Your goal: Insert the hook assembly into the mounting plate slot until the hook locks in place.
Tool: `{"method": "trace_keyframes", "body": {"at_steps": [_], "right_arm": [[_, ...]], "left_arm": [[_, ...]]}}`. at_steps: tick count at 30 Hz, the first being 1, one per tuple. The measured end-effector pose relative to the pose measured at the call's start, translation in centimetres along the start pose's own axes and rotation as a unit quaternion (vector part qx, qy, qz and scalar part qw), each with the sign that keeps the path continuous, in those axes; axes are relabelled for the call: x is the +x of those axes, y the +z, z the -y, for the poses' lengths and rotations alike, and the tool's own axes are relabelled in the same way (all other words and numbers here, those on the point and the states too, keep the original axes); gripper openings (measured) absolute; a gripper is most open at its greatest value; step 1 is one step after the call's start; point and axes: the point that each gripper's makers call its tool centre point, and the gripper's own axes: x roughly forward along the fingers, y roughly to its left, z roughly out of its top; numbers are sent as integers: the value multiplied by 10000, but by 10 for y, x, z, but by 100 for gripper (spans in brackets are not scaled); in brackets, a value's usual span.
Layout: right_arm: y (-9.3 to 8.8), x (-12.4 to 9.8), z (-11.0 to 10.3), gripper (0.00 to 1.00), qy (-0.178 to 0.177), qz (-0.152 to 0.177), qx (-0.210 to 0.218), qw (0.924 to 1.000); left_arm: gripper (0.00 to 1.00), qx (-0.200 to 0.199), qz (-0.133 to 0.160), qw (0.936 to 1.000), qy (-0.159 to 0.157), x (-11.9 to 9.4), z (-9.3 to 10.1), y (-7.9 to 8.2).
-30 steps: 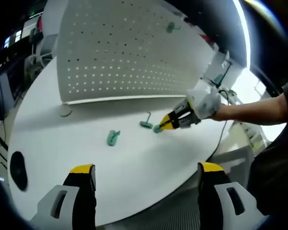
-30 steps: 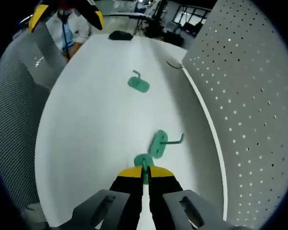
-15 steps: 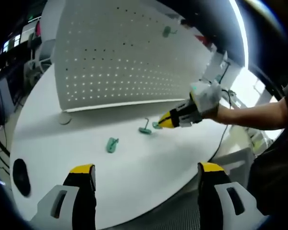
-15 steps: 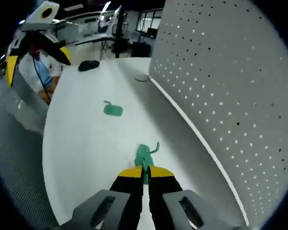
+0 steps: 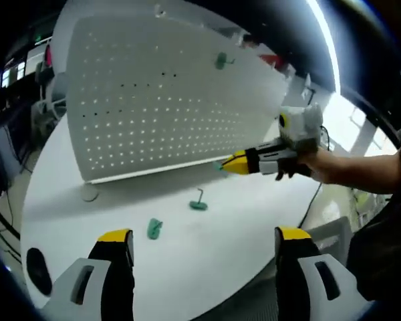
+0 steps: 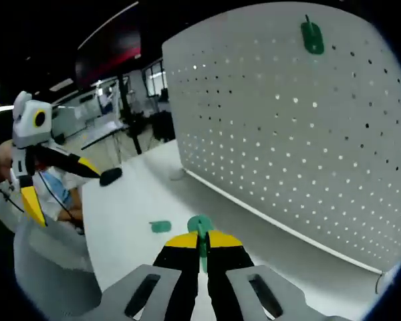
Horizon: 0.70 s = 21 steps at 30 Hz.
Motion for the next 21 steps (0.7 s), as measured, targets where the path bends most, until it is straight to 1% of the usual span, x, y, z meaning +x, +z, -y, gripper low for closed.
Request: {"method": "trace_keyframes", "body": {"at_steps": [1,3,5,6,7,8,9,12,14,17,18,19,20,21], "right_arm": [[4,-3,-3,0,10,74,53,10000],[18,-10,-15,0,147,378,592,9974],[22,-15,-22,0,207,454,711,9962],[32,-21,-31,0,262,650,811,9942],[34,-22,-33,0,268,703,851,9935],[40,-26,-40,0,310,840,1036,9906],[44,-29,-45,0,372,901,1154,9885],[55,-36,-67,0,600,1180,1638,9776],[60,-39,-76,0,644,1297,1833,9723],[60,-39,-87,0,482,1331,1579,9773],[60,-39,-90,0,502,1347,1647,9758],[63,-39,-98,0,632,1417,1958,9683],[63,-38,-102,0,658,1418,1966,9679],[63,-38,-106,0,637,1410,1889,9697]], "left_arm": [[88,21,11,10000,-4,1,1,2],[86,40,32,10000,-9,3,4,6],[83,22,129,9999,-46,4,8,11],[81,-4,171,9998,-75,4,10,13],[81,-51,216,9997,-106,5,12,16],[81,-70,225,9996,-123,6,13,17],[81,-75,226,9996,-132,6,15,18],[81,-75,184,9997,-138,7,19,19],[79,-56,247,9996,-102,6,19,22],[74,-43,335,9994,-77,5,20,25],[72,-59,341,9994,-81,6,20,25],[71,-75,345,9993,-76,6,21,25],[69,-84,353,9993,-70,7,21,26],[69,-94,365,9993,-54,7,21,26]]}}
